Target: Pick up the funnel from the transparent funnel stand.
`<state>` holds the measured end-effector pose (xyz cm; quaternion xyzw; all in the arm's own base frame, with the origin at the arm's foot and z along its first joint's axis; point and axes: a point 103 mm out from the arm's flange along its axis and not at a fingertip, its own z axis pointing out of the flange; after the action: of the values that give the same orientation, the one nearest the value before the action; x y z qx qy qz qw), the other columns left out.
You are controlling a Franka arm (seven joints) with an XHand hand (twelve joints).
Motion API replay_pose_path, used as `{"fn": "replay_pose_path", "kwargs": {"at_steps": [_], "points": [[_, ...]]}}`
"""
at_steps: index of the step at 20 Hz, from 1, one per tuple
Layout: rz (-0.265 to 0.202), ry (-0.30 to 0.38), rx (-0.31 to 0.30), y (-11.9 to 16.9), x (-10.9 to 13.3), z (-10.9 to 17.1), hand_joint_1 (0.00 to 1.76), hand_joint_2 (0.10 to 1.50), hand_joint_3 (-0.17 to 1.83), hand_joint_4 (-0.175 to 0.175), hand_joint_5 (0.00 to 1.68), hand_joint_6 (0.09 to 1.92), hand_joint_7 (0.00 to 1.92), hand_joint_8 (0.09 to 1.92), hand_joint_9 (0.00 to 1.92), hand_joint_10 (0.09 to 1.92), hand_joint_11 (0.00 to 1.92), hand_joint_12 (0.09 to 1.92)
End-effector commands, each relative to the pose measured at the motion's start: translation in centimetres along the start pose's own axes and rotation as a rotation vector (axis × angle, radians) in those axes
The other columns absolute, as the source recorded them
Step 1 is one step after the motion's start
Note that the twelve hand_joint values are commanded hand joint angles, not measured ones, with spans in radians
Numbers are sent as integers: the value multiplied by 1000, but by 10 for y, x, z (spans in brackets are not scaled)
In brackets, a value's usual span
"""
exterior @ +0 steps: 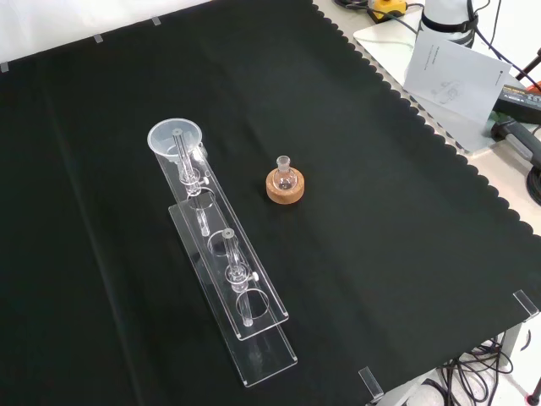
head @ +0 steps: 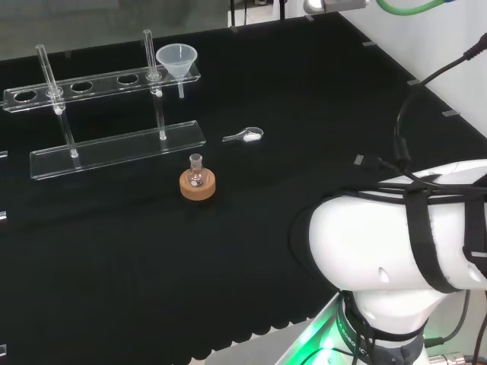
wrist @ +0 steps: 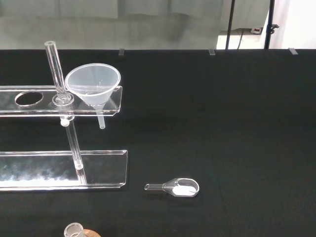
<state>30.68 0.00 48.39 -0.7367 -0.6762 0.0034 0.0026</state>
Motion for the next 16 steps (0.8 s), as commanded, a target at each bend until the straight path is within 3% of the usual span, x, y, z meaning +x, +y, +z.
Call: {"fn": "replay_pose_path", "kwargs": {"at_steps": [1, 8, 16], "points": [[-2, -10, -8, 0, 0, 0, 60, 1107, 332, 41, 209, 87, 10, 399, 138, 631, 24, 1373], [-6, -33, -22, -1, 12, -3, 0, 1168, 361, 54, 202, 87, 0, 346, 112, 614, 0, 1363], [36, -42, -13, 11, 13, 4, 0, 1168, 360, 54, 206, 87, 0, 348, 118, 614, 0, 1361]]}}
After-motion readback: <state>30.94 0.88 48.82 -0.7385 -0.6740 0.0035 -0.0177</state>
